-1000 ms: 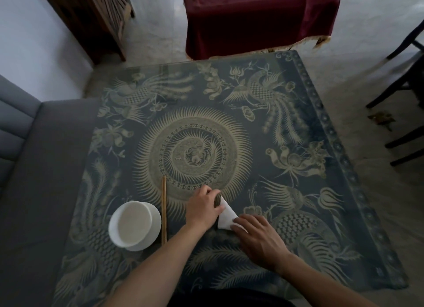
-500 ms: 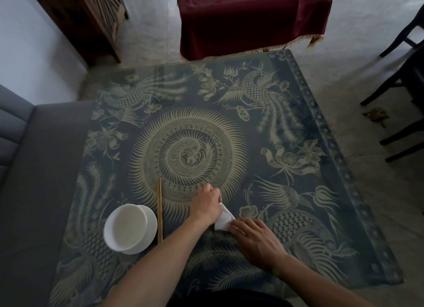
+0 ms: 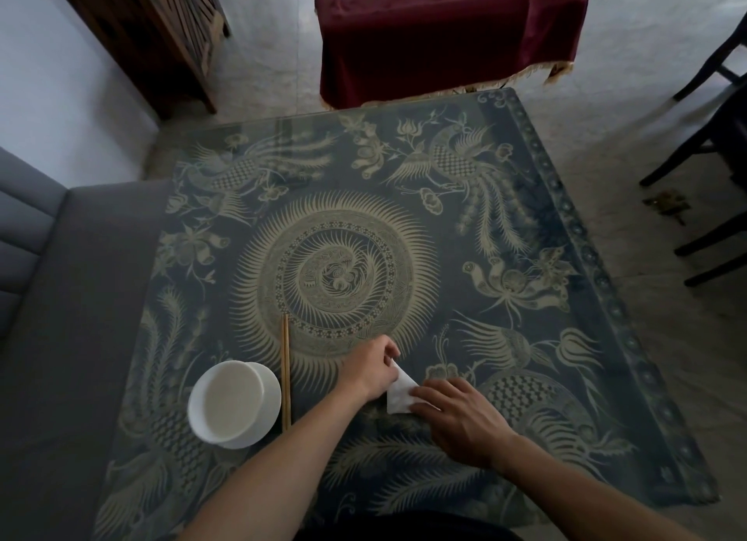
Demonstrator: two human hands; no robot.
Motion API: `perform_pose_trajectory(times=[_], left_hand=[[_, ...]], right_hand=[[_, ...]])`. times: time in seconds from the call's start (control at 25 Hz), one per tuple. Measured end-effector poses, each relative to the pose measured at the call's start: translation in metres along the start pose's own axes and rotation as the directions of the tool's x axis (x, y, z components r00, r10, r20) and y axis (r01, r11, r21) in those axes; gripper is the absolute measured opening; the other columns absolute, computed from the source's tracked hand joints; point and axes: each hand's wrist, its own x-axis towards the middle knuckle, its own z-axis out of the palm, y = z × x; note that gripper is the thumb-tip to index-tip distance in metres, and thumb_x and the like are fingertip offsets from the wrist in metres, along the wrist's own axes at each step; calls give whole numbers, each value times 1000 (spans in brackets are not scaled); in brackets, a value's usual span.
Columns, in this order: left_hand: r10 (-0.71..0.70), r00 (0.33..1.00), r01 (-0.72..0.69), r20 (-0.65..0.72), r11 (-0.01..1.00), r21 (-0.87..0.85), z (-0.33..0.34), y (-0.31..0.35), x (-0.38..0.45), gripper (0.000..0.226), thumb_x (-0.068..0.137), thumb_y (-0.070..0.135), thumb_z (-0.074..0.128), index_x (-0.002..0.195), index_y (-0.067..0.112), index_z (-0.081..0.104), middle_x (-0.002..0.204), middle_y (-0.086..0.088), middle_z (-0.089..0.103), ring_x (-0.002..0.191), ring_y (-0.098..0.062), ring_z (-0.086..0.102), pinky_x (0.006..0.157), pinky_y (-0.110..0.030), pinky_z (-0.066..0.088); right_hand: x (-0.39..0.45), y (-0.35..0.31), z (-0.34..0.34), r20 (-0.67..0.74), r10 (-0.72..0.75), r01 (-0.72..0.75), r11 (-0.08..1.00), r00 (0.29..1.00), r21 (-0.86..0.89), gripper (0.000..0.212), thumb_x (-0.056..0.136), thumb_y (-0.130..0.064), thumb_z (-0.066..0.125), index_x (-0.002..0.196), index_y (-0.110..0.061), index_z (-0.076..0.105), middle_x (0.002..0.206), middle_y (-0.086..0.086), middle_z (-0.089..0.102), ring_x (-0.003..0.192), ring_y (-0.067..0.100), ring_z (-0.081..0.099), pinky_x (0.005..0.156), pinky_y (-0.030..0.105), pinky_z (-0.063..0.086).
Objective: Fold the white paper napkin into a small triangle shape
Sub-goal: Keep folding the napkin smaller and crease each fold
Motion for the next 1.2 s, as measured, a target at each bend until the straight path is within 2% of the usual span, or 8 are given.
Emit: perform_pose_trajectory(times=[0.16,0.24,0.44,0.56,0.76,0.92,1.08,1.2], left_hand=[[49,999,-51,-22,995,-90,-1,0,-5,25,80,11,67,100,25,62,77,12,58,69,-3,54,58,-11,39],[79,997,-81,-18,990,-115,0,-2,-9,28,79,11,70,102,26,62,77,11,58,68,0,53,58,-9,40],[143,990,-140,19,984,-115,8,-1,-21,39,76,15,74,111,28,64,84,15,60,77,1,57,72,-18,49],[166,986,-163,21,979,-125,15,1,-25,39,75,16,75,112,27,65,86,12,63,78,-1,59,73,-21,51],[219,973,-210,70,971,-117,28,4,-31,42,74,42,81,111,31,65,90,13,67,76,-1,64,73,-22,55],[233,971,-224,49,965,-139,32,4,-35,38,77,41,82,109,27,68,92,13,67,81,-3,64,77,-28,55],[357,934,-354,3,926,130,34,-2,-42,22,85,20,68,106,27,69,104,11,62,97,-10,57,76,-32,54],[602,798,-569,8,749,339,36,-15,-52,20,84,17,66,103,24,67,110,3,62,98,-18,57,69,-35,55]], right_hand=[[-2,-7,4,-2,10,-10,1000,1000,23,44,84,-30,59,128,-22,58,132,-2,60,114,20,57,87,35,49],[-2,-7,3,-18,17,-16,1000,1000,13,45,83,-31,59,127,-22,58,131,-1,61,114,20,57,88,35,50],[-17,-7,10,-118,29,-26,999,993,26,35,87,-26,57,121,-20,63,124,-1,64,112,21,58,86,35,48],[-34,-5,14,-150,76,-74,997,986,19,30,86,-23,60,115,-20,67,120,0,65,104,21,61,81,34,43],[-46,0,20,-131,107,-107,994,986,7,42,79,-23,62,120,-18,64,120,-1,64,102,21,60,82,34,42],[-50,-1,22,-125,119,-117,993,985,29,47,76,-21,62,123,-19,62,123,-3,62,109,21,58,85,35,46],[-58,2,23,-117,162,-159,987,980,33,50,77,-21,59,127,-20,58,128,0,59,111,23,56,83,37,48],[-60,4,22,-126,164,-162,986,978,26,47,79,-21,58,126,-20,59,128,1,60,110,24,57,82,38,50]])
